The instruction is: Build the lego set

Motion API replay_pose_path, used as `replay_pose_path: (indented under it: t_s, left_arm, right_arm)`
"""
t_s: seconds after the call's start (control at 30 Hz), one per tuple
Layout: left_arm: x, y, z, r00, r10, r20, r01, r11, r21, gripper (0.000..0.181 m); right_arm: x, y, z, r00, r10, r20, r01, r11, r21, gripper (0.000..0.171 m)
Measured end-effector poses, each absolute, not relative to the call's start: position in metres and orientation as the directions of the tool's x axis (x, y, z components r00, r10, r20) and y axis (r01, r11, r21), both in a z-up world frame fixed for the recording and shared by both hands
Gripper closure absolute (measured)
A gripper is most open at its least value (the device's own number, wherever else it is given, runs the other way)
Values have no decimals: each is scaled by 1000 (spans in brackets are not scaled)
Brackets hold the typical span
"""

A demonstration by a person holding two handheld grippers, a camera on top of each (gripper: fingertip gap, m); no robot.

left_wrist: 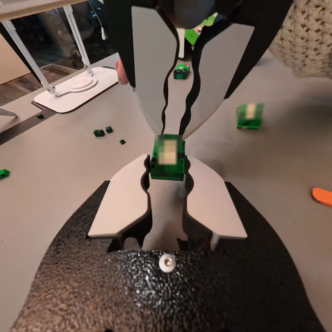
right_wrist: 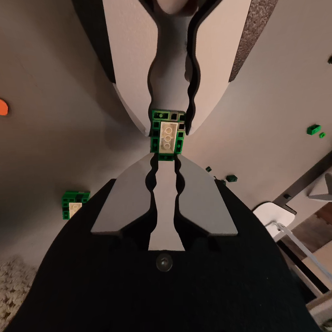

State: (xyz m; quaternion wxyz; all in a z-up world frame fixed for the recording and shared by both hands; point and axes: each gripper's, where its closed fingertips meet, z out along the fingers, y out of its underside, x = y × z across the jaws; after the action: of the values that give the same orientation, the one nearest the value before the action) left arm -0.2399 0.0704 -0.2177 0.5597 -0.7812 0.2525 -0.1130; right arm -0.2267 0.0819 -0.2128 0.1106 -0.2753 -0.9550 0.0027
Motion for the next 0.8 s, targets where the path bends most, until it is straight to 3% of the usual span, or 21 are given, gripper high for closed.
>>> replay_pose_path:
  t_s: [0.23, 0.33, 0.47, 0.53, 0.67, 0.8]
  left_arm:
    - [-237, 71, -208, 845, -524, -105, -237, -191, -953, 146]
    - [-239, 71, -198, 855, -505, -115, -214, -142, -966, 146]
    - [-238, 70, -188, 862, -493, -117, -185, -92, -978, 146]
    - [-235, 69, -186, 857, -503, -111, -175, -81, -981, 146]
    - [-230, 69, -181, 853, -504, -138, -183, -40, -982, 146]
    - [-224, 67, -175, 845, -507, -167, -189, 9, -982, 146]
  right_arm:
    - [-225, 83, -201, -773, 584, 248, 557, 812, -175, 151]
    - [-229, 83, -181, -672, 687, 275, 597, 723, -347, 150]
    - [-238, 99, -140, -307, 943, 127, 597, 295, -746, 154]
    - [-233, 106, -134, -159, 980, -122, 527, -21, -850, 154]
    - [-216, 108, -154, -59, 848, -527, 452, -447, -772, 142]
    - [-211, 86, -168, -78, 648, -757, 450, -655, -607, 134]
